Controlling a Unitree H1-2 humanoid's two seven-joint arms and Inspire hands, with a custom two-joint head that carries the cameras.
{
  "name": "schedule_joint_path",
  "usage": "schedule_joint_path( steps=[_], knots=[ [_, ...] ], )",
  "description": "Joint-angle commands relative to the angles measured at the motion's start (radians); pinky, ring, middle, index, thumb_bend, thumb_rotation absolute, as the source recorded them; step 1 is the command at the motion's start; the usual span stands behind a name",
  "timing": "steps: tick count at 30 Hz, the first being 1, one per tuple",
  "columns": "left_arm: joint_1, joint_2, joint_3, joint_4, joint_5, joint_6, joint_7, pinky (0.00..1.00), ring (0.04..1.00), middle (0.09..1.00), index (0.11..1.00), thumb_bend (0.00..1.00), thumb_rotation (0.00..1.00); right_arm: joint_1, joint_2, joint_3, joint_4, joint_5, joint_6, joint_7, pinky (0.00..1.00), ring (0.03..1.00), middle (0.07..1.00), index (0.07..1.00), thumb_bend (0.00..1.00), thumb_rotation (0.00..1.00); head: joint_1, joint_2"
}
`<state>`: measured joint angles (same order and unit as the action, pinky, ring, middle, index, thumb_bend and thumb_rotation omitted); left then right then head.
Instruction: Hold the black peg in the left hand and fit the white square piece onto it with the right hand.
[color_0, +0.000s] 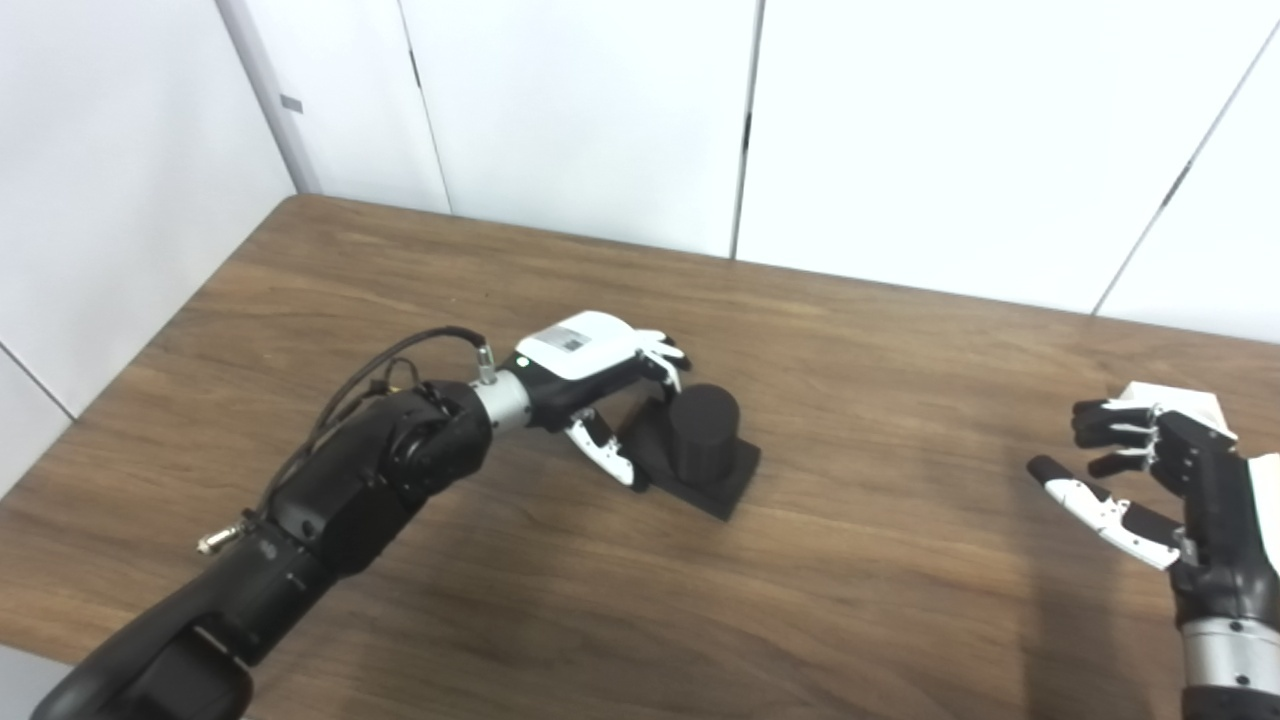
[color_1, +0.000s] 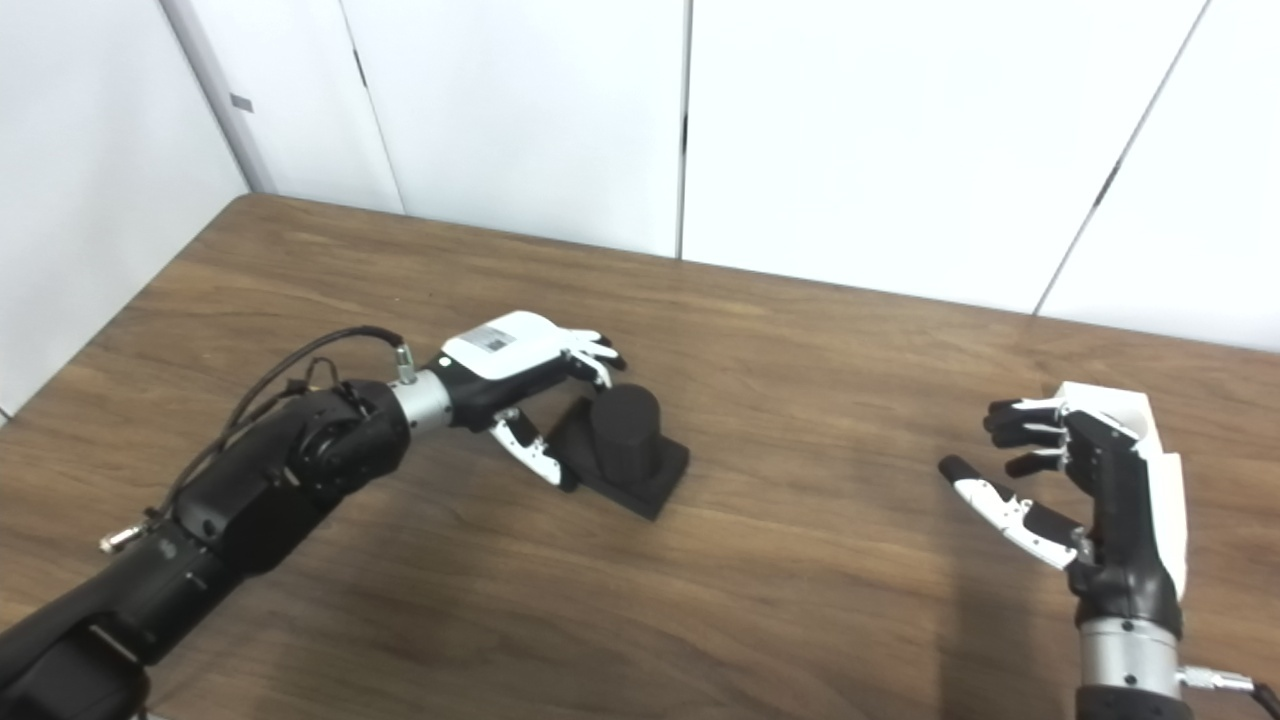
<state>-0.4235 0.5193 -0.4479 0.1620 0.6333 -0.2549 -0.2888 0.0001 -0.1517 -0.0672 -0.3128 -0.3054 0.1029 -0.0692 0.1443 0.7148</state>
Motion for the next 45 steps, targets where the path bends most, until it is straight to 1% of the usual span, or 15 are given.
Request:
schedule_joint_path(
  steps=[1,4,12,19,24,27,29,30,31,33,36,38,39,41,45],
  knots=[
    [0.011,-0.034,-0.054,0.003,0.022,-0.057,-0.028,0.90,0.939,0.884,0.489,0.52,0.06,-0.026,-0.005,-0.003,-0.027,-0.005,-0.042,-0.012,0.47,0.584,0.638,0.492,0.50,0.11,-0.007,0.003],
    [0.012,-0.053,-0.071,0.013,0.023,-0.070,-0.032,0.91,0.945,0.886,0.489,0.52,0.07,-0.025,-0.004,-0.001,-0.031,-0.010,-0.033,-0.010,0.47,0.590,0.645,0.493,0.50,0.11,-0.021,0.010],
    [-0.003,-0.086,-0.115,0.015,0.038,-0.106,-0.041,0.89,0.939,0.881,0.487,0.52,0.06,-0.030,-0.006,0.006,-0.012,-0.017,-0.062,-0.015,0.46,0.583,0.636,0.492,0.50,0.11,-0.068,0.021],
    [-0.012,-0.101,-0.156,0.024,0.061,-0.128,-0.040,0.89,0.953,0.891,0.489,0.52,0.06,-0.033,-0.003,0.005,0.004,-0.018,-0.086,-0.019,0.45,0.578,0.629,0.492,0.50,0.11,-0.118,0.018],
    [-0.012,-0.100,-0.181,0.024,0.095,-0.140,-0.043,0.91,0.950,0.895,0.490,0.52,0.06,-0.032,-0.003,0.007,0.000,-0.030,-0.080,-0.021,0.46,0.579,0.629,0.493,0.50,0.12,-0.185,0.017],
    [-0.015,-0.087,-0.183,0.026,0.099,-0.150,-0.039,0.91,0.946,0.891,0.490,0.52,0.06,-0.034,-0.003,0.010,-0.007,-0.036,-0.067,-0.018,0.46,0.579,0.635,0.494,0.50,0.12,-0.229,0.017],
    [-0.014,-0.077,-0.178,0.029,0.099,-0.161,-0.028,0.91,0.944,0.885,0.490,0.52,0.06,-0.043,-0.004,0.010,-0.011,-0.043,-0.059,-0.017,0.46,0.585,0.642,0.494,0.50,0.12,-0.295,0.010],
    [-0.013,-0.074,-0.176,0.031,0.099,-0.166,-0.023,0.90,0.942,0.883,0.489,0.52,0.06,-0.047,-0.006,0.010,-0.012,-0.047,-0.056,-0.017,0.46,0.586,0.646,0.494,0.50,0.12,-0.295,0.010],
    [-0.011,-0.068,-0.171,0.037,0.093,-0.177,-0.012,0.90,0.941,0.881,0.489,0.52,0.06,-0.059,-0.016,0.011,-0.013,-0.065,-0.054,-0.017,0.46,0.586,0.649,0.494,0.50,0.12,-0.333,0.002],
    [-0.009,-0.060,-0.164,0.047,0.086,-0.193,0.001,0.88,0.932,0.875,0.489,0.52,0.06,-0.084,-0.036,0.011,-0.015,-0.093,-0.045,-0.010,0.47,0.599,0.654,0.494,0.50,0.12,-0.351,-0.004],
    [-0.007,-0.048,-0.160,0.057,0.079,-0.209,0.019,0.87,0.923,0.864,0.489,0.52,0.06,-0.126,-0.084,0.009,-0.030,-0.118,-0.001,0.037,0.48,0.613,0.667,0.495,0.51,0.12,-0.403,-0.032],
    [-0.007,-0.035,-0.168,0.066,0.077,-0.214,0.037,0.86,0.920,0.861,0.488,0.52,0.06,-0.156,-0.143,0.015,-0.047,-0.130,0.043,0.101,0.49,0.630,0.693,0.496,0.51,0.13,-0.449,-0.054],
    [-0.007,-0.030,-0.171,0.068,0.074,-0.214,0.041,0.86,0.921,0.862,0.488,0.52,0.06,-0.170,-0.176,0.021,-0.052,-0.137,0.057,0.133,0.50,0.641,0.709,0.602,0.60,0.09,-0.459,-0.059],
    [-0.008,-0.018,-0.177,0.070,0.070,-0.215,0.040,0.87,0.920,0.862,0.489,0.52,0.06,-0.203,-0.254,0.034,-0.058,-0.154,0.085,0.207,0.54,0.672,0.744,0.719,0.69,0.09,-0.490,-0.068],
    [-0.011,0.005,-0.197,0.069,0.054,-0.215,0.054,0.86,0.901,0.849,0.489,0.52,0.06,-0.263,-0.370,0.053,-0.057,-0.178,0.128,0.311,0.59,0.726,0.792,0.780,0.78,0.09,-0.513,-0.076]
  ],
)
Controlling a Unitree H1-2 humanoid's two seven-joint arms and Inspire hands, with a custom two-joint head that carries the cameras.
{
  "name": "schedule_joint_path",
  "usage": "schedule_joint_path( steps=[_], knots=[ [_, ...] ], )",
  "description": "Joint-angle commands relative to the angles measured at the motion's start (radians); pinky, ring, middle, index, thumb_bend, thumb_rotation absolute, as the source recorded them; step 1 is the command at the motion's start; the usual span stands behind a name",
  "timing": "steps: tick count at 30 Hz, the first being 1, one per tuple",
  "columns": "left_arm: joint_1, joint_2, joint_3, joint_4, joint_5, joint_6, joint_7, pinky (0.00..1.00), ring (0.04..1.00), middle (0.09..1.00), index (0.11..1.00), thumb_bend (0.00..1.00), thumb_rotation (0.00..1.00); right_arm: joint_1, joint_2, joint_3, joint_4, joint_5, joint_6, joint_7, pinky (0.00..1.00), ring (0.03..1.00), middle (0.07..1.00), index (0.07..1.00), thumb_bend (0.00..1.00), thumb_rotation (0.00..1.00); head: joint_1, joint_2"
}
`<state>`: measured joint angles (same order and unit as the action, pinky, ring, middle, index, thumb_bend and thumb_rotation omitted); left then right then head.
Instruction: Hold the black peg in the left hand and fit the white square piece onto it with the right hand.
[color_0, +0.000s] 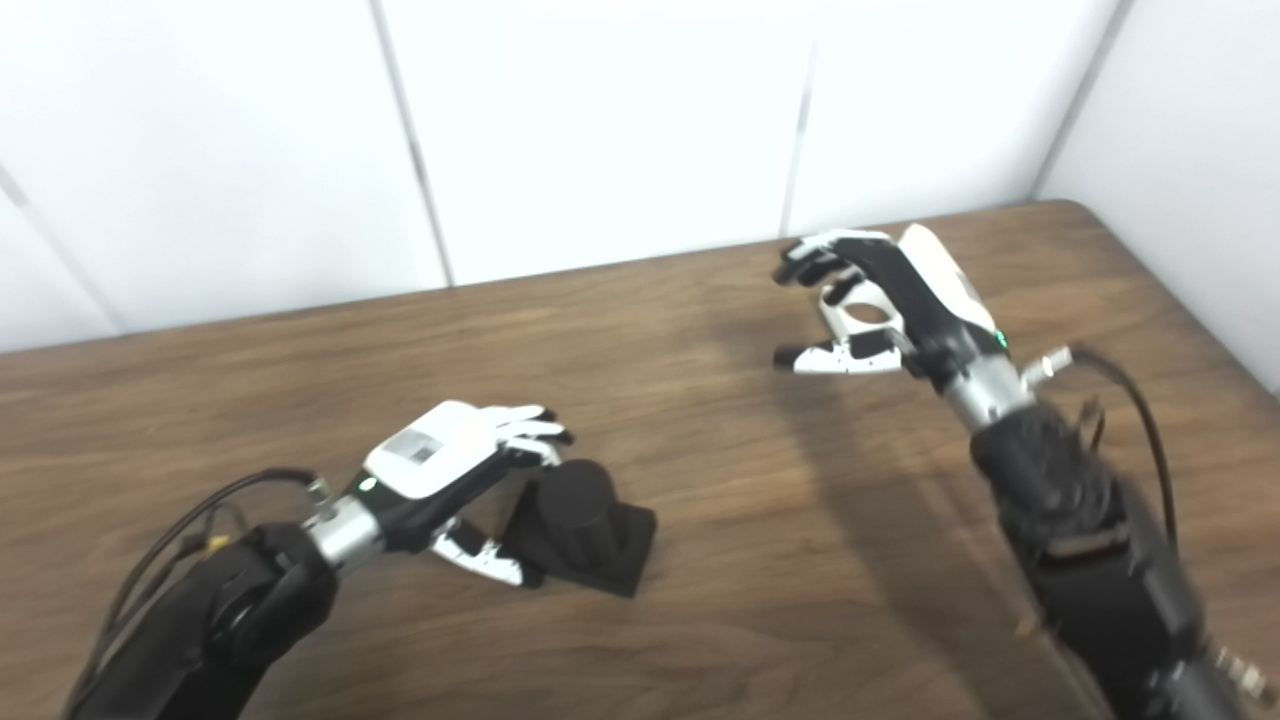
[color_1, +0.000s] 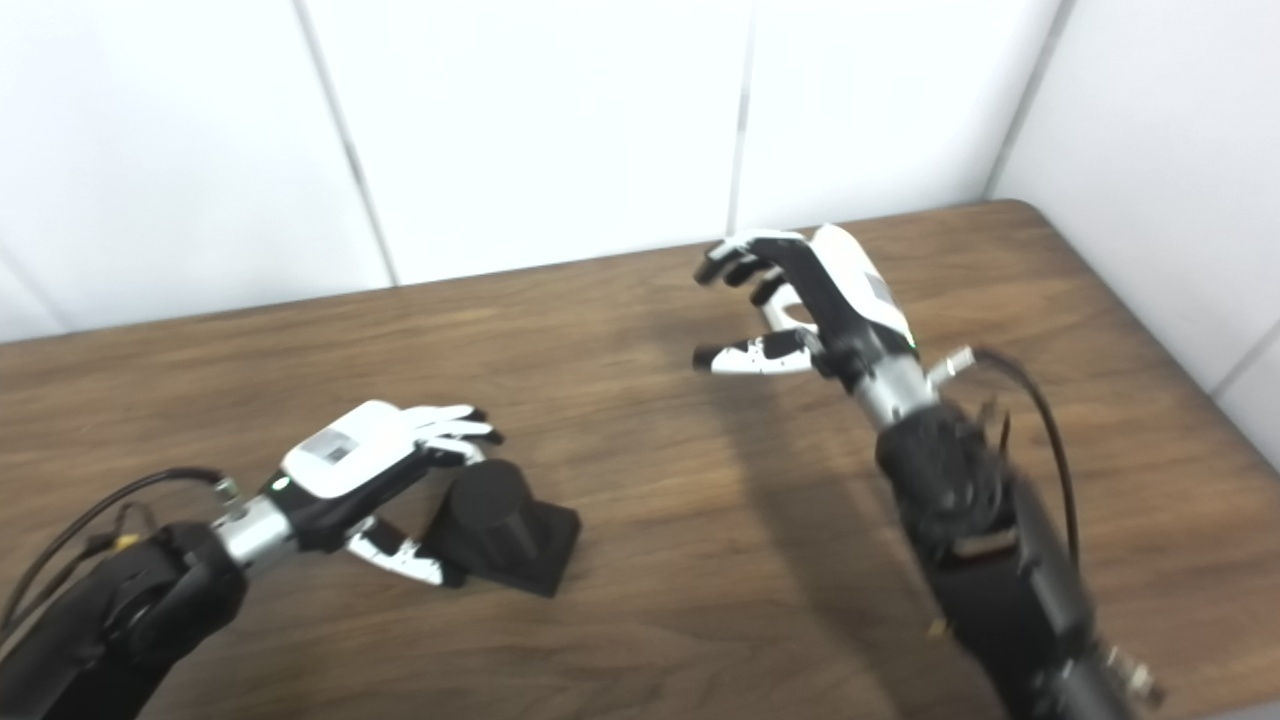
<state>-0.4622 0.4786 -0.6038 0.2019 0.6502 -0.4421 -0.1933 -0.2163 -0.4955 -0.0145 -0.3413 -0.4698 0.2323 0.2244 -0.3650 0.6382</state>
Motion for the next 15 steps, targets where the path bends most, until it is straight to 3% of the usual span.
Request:
schedule_joint_path(
  steps=[1,4,11,15],
  knots=[
    [0.027,0.050,-0.048,0.031,0.032,-0.027,-0.032,0.85,0.894,0.844,0.489,0.52,0.06,-0.062,-0.058,0.011,-0.022,-0.032,-0.003,0.038,0.59,0.738,0.806,0.791,0.78,0.09,-0.015,-0.007],
    [0.030,0.061,-0.063,0.038,0.019,-0.027,-0.004,0.84,0.884,0.834,0.488,0.52,0.06,-0.113,-0.135,0.042,0.005,-0.096,0.013,0.102,0.68,0.863,0.907,0.824,0.83,0.10,-0.030,-0.021],
    [0.029,0.080,-0.087,0.043,0.003,-0.027,0.019,0.84,0.882,0.834,0.488,0.52,0.06,-0.232,-0.243,0.158,0.094,-0.301,0.055,0.245,0.79,0.969,0.972,0.861,0.87,0.16,-0.051,-0.037],
    [0.030,0.089,-0.096,0.037,-0.007,-0.027,0.028,0.83,0.874,0.833,0.488,0.52,0.05,-0.293,-0.274,0.208,0.151,-0.355,0.053,0.331,0.84,0.966,0.976,0.893,0.88,0.17,-0.056,-0.040]
  ],
)
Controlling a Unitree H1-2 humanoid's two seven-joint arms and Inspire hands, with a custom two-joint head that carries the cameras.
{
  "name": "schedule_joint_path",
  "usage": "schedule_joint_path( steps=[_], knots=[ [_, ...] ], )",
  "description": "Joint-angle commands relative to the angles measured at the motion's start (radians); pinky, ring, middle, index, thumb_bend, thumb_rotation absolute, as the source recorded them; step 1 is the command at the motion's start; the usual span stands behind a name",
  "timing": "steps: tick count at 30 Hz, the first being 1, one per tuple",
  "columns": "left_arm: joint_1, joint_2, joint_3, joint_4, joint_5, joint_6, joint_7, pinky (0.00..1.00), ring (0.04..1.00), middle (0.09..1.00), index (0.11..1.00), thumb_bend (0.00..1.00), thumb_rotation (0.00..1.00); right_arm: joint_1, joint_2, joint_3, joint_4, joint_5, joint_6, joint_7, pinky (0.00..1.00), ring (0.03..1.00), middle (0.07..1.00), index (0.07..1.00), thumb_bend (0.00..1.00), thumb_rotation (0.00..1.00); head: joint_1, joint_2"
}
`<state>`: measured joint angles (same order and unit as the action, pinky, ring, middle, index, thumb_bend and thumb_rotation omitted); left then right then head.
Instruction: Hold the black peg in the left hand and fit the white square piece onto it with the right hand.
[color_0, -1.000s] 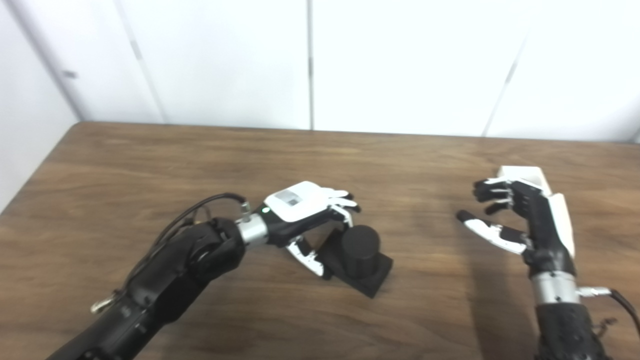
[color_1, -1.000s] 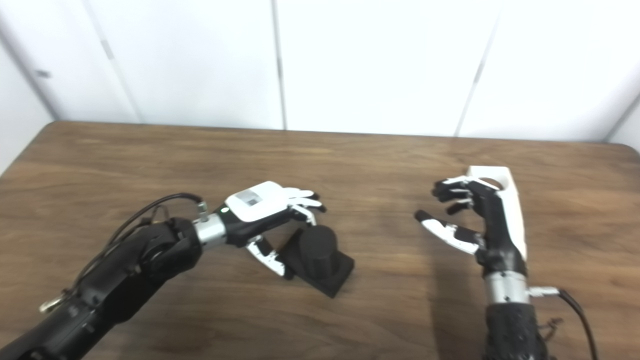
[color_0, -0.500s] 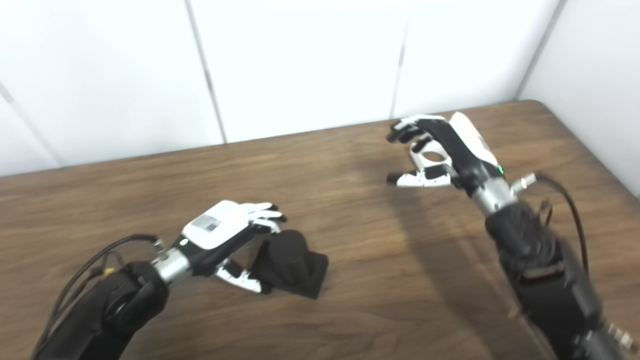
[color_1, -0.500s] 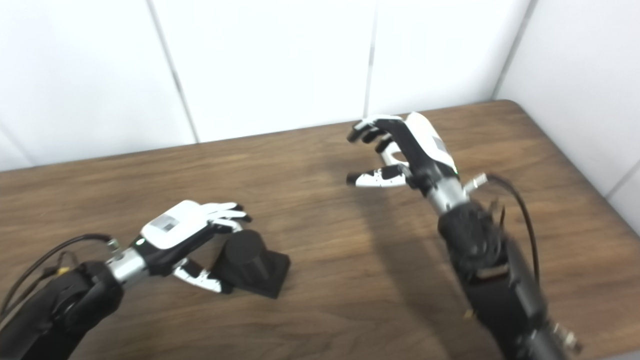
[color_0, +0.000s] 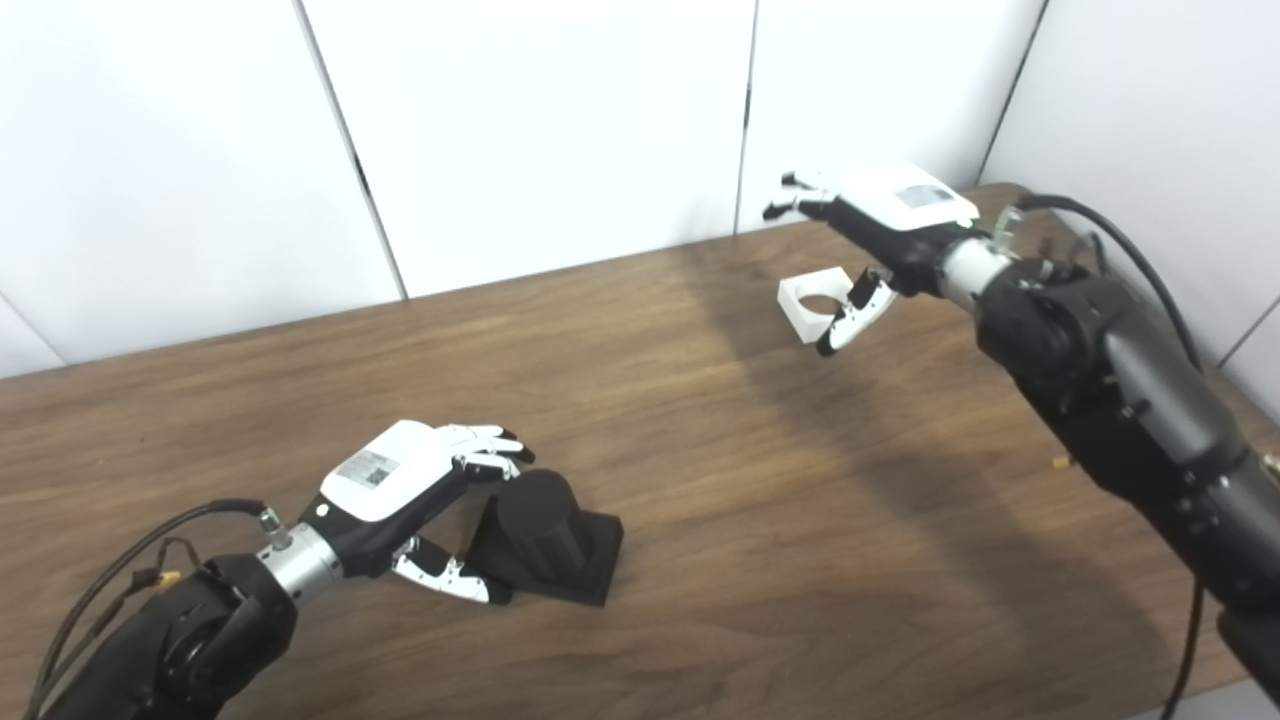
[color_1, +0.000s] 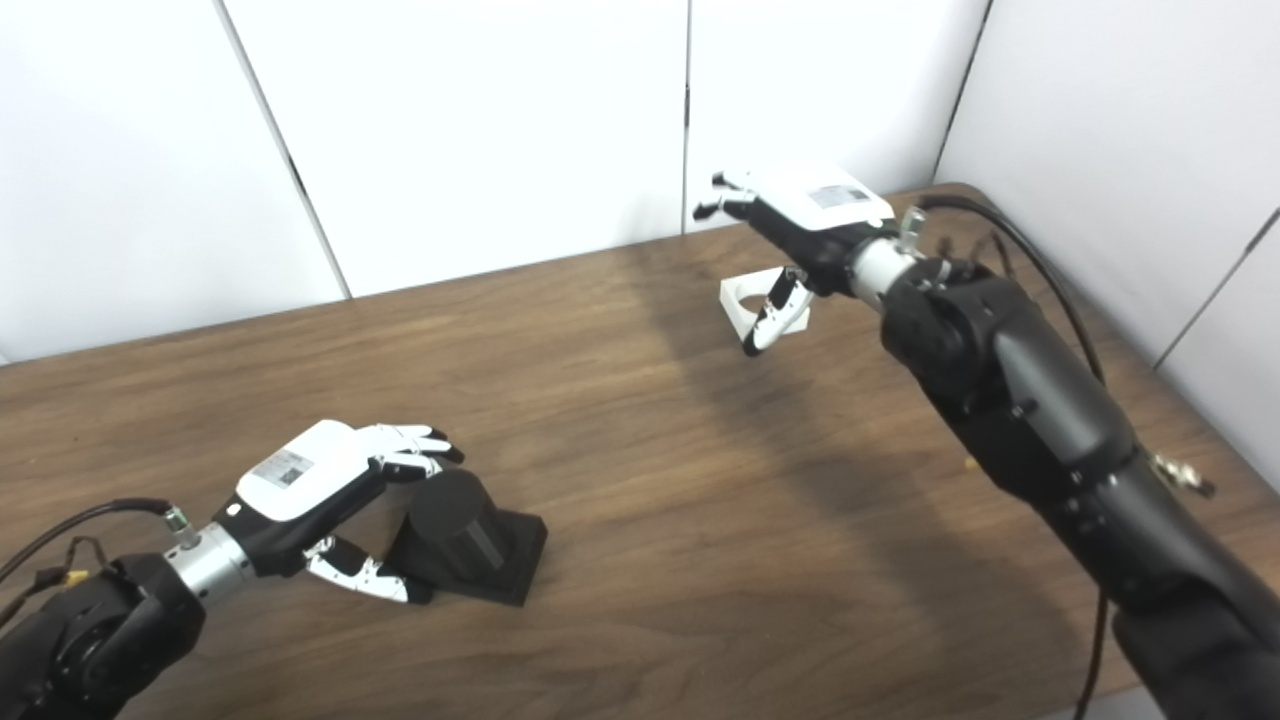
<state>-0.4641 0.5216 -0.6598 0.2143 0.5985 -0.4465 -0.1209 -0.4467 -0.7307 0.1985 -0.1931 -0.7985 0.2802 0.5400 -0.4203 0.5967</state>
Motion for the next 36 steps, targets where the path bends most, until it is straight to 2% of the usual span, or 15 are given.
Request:
schedule_joint_path(
  steps=[1,7,13,20,27,31,36],
  knots=[
    [0.033,0.048,-0.043,0.025,0.040,-0.023,-0.042,0.83,0.870,0.830,0.488,0.52,0.05,-0.077,-0.043,0.004,0.023,-0.038,0.000,0.029,0.84,0.957,0.970,0.897,0.89,0.15,-0.001,0.001],
    [0.040,0.053,-0.045,0.020,0.026,-0.023,-0.043,0.82,0.870,0.832,0.488,0.52,0.05,-0.159,-0.055,0.081,0.130,-0.147,-0.014,0.099,0.85,0.967,0.975,0.926,0.92,0.13,-0.006,-0.002],
    [0.042,0.048,-0.042,0.019,0.019,-0.023,-0.052,0.82,0.875,0.835,0.487,0.52,0.05,-0.228,-0.036,0.132,0.236,-0.217,-0.019,0.118,0.86,0.978,0.979,0.929,0.92,0.15,-0.006,-0.002],
    [0.043,0.043,-0.034,0.012,0.021,-0.023,-0.069,0.83,0.879,0.838,0.488,0.52,0.05,-0.279,-0.001,0.162,0.352,-0.240,-0.019,0.098,0.86,0.979,0.976,0.932,0.90,0.13,0.006,0.001],
    [0.046,0.048,-0.037,0.015,0.025,-0.023,-0.043,0.82,0.873,0.834,0.488,0.52,0.05,-0.303,0.032,0.181,0.461,-0.234,-0.026,0.057,0.83,0.955,0.967,0.924,0.89,0.13,0.014,0.003],
    [0.054,0.053,-0.027,0.002,0.022,-0.023,-0.054,0.82,0.880,0.838,0.488,0.52,0.05,-0.306,0.050,0.182,0.504,-0.217,-0.030,0.033,0.82,0.939,0.955,0.911,0.87,0.11,0.022,0.006],
    [0.060,0.050,-0.014,-0.005,0.018,-0.023,-0.076,0.83,0.882,0.840,0.488,0.52,0.05,-0.314,0.069,0.203,0.556,-0.217,-0.035,0.015,0.80,0.923,0.949,0.901,0.87,0.13,0.029,0.013]
  ],
)
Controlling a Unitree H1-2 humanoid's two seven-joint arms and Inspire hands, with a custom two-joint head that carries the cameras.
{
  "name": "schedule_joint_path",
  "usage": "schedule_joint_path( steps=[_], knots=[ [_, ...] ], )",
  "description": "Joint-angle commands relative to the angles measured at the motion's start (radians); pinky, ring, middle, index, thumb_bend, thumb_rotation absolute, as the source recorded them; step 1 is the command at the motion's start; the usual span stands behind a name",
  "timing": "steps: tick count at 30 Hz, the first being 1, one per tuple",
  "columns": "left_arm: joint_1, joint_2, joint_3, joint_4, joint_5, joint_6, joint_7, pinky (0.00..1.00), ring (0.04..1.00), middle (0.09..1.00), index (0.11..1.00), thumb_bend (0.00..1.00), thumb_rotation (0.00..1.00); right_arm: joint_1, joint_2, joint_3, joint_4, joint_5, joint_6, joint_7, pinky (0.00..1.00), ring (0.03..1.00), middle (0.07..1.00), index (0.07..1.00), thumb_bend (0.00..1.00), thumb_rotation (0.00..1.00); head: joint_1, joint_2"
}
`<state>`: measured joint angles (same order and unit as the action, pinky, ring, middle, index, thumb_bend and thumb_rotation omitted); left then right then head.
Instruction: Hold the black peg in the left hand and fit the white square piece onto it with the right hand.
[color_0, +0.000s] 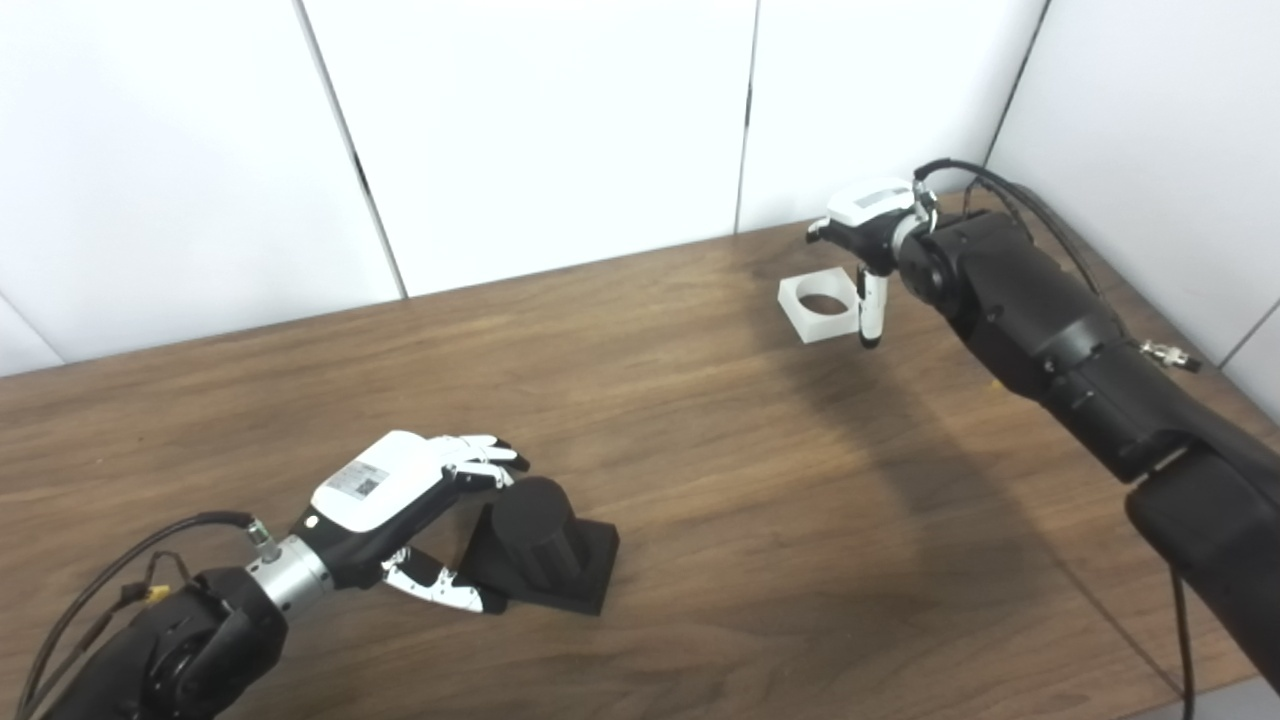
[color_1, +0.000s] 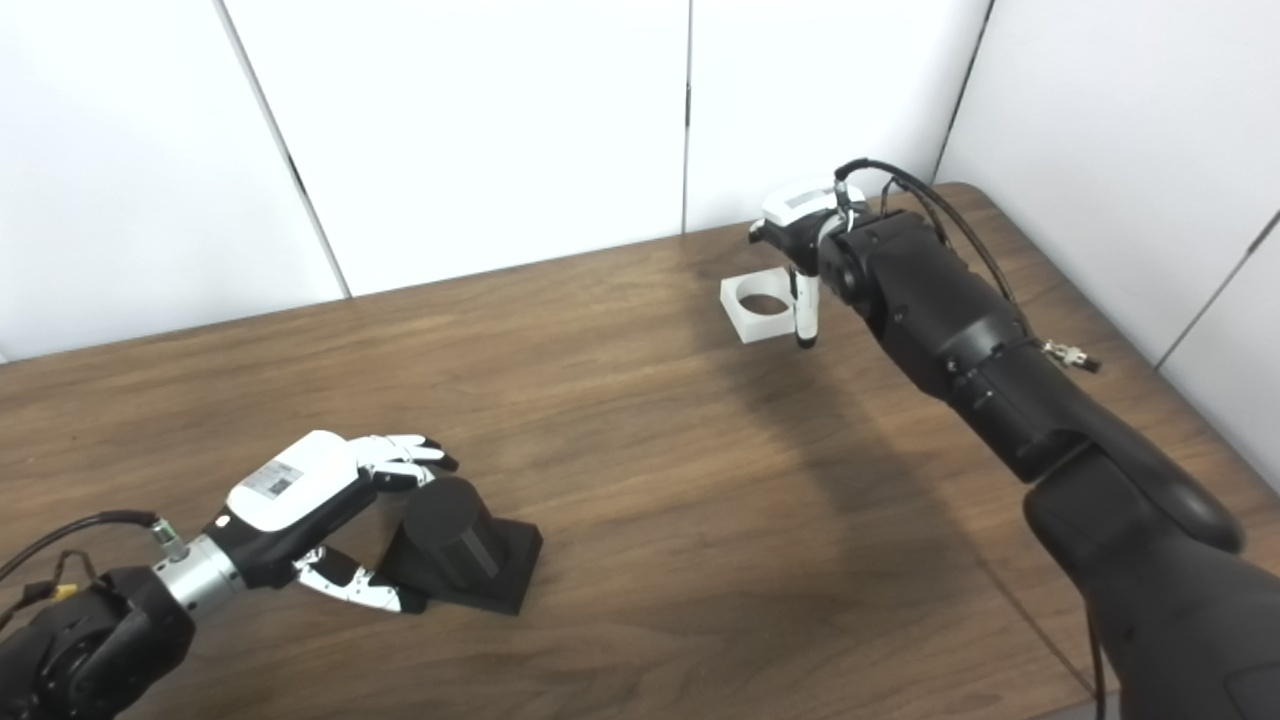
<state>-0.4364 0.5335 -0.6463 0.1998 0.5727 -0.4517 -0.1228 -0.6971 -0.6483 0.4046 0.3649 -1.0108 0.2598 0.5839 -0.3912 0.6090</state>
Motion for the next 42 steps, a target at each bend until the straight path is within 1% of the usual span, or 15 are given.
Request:
schedule_joint_path(
  steps=[1,6,9,10,14,16,19,20,21,23,26,30,34,36,42],
  knots=[
    [0.033,0.037,-0.026,0.009,0.044,-0.018,-0.073,0.83,0.881,0.839,0.488,0.52,0.05,-0.065,-0.010,0.000,0.006,-0.003,-0.015,-0.031,0.80,0.922,0.948,0.900,0.86,0.14,0.000,0.001],
    [0.034,0.036,-0.019,0.003,0.046,-0.018,-0.069,0.83,0.880,0.839,0.488,0.52,0.05,-0.061,0.005,0.014,0.032,0.003,-0.017,-0.044,0.81,0.919,0.936,0.875,0.85,0.13,0.003,0.005],
    [0.033,0.035,-0.024,0.006,0.048,-0.018,-0.059,0.83,0.881,0.838,0.488,0.52,0.05,-0.056,0.012,0.028,0.056,0.002,-0.041,-0.078,0.78,0.897,0.911,0.832,0.84,0.13,0.004,0.008],
    [0.033,0.035,-0.022,0.005,0.047,-0.018,-0.063,0.83,0.881,0.838,0.488,0.52,0.05,-0.053,0.013,0.030,0.060,0.005,-0.049,-0.086,0.77,0.892,0.905,0.823,0.84,0.13,0.007,0.014],
    [0.033,0.034,-0.017,0.000,0.048,-0.017,-0.075,0.83,0.878,0.838,0.488,0.52,0.06,-0.045,0.016,0.036,0.071,0.013,-0.058,-0.108,0.77,0.877,0.884,0.730,0.81,0.14,0.011,0.018],
    [0.035,0.033,-0.011,-0.005,0.050,-0.017,-0.083,0.84,0.878,0.839,0.488,0.52,0.06,-0.039,0.018,0.034,0.073,0.018,-0.057,-0.119,0.77,0.873,0.875,0.704,0.81,0.14,0.013,0.022],
    [0.039,0.031,-0.003,-0.012,0.046,-0.015,-0.096,0.84,0.885,0.843,0.488,0.52,0.06,-0.028,0.021,0.030,0.079,0.026,-0.058,-0.146,0.76,0.860,0.846,0.618,0.82,0.12,0.015,0.024],
    [0.040,0.030,-0.001,-0.013,0.047,-0.016,-0.096,0.84,0.883,0.842,0.488,0.52,0.06,-0.026,0.022,0.029,0.081,0.031,-0.057,-0.151,0.76,0.859,0.839,0.543,0.65,0.13,0.015,0.024],
    [0.040,0.029,-0.001,-0.013,0.048,-0.016,-0.095,0.84,0.884,0.843,0.488,0.52,0.06,-0.024,0.022,0.028,0.080,0.035,-0.056,-0.153,0.76,0.859,0.837,0.517,0.59,0.14,0.015,0.024],
    [0.041,0.029,-0.001,-0.012,0.047,-0.017,-0.095,0.84,0.885,0.843,0.488,0.52,0.06,-0.020,0.018,0.023,0.084,0.047,-0.069,-0.168,0.77,0.853,0.824,0.493,0.54,0.14,0.012,0.027],
    [0.041,0.028,-0.001,-0.009,0.050,-0.018,-0.085,0.83,0.878,0.834,0.488,0.52,0.06,-0.016,0.010,0.018,0.086,0.060,-0.089,-0.187,0.77,0.834,0.794,0.484,0.53,0.14,0.012,0.029],
    [0.042,0.022,0.007,-0.011,0.050,-0.016,-0.097,0.84,0.886,0.839,0.488,0.52,0.06,-0.013,-0.004,0.024,0.076,0.061,-0.098,-0.196,0.75,0.795,0.753,0.482,0.52,0.13,0.018,0.030],
    [0.042,0.020,0.007,-0.009,0.051,-0.016,-0.100,0.85,0.890,0.845,0.488,0.52,0.06,-0.006,-0.010,0.018,0.072,0.071,-0.101,-0.204,0.75,0.789,0.752,0.482,0.52,0.13,0.021,0.030],
    [0.042,0.021,0.004,-0.007,0.050,-0.017,-0.095,0.85,0.890,0.843,0.488,0.52,0.06,-0.003,-0.013,0.017,0.074,0.074,-0.104,-0.211,0.73,0.783,0.749,0.481,0.52,0.13,0.021,0.030],
    [0.045,0.024,0.014,-0.020,0.048,-0.014,-0.110,0.84,0.887,0.840,0.488,0.52,0.06,0.013,-0.014,-0.006,0.060,0.093,-0.102,-0.241,0.73,0.787,0.746,0.481,0.52,0.13,0.024,0.035]
  ],
)
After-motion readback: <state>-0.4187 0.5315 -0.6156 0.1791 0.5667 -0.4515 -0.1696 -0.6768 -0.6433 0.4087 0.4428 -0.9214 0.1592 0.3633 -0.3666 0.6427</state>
